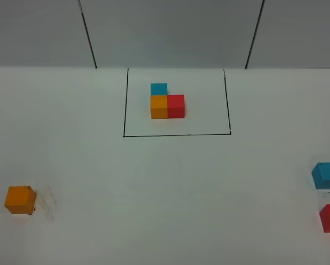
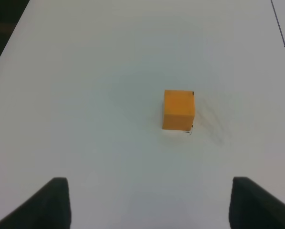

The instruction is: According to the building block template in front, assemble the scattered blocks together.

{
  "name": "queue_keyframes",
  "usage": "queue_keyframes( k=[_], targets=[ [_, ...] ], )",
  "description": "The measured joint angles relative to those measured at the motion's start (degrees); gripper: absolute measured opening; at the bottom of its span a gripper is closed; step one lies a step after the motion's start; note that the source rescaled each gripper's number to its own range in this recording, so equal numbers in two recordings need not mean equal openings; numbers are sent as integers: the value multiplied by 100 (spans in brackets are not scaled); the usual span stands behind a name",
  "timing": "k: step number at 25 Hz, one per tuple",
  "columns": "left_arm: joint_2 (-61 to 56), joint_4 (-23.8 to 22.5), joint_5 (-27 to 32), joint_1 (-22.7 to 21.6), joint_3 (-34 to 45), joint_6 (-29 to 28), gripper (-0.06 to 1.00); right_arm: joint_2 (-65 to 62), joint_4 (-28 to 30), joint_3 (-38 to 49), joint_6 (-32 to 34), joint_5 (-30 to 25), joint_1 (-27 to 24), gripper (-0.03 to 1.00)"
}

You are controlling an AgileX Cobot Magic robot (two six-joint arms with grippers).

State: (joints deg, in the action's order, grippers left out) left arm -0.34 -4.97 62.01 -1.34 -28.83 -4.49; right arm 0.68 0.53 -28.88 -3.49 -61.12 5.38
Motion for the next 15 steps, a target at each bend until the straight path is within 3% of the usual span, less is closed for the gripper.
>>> queue_keyframes(
  k=[15],
  targets=[
    [0,0,0,0,0,0,50,0,0,0,0,0,0,68]
  ],
)
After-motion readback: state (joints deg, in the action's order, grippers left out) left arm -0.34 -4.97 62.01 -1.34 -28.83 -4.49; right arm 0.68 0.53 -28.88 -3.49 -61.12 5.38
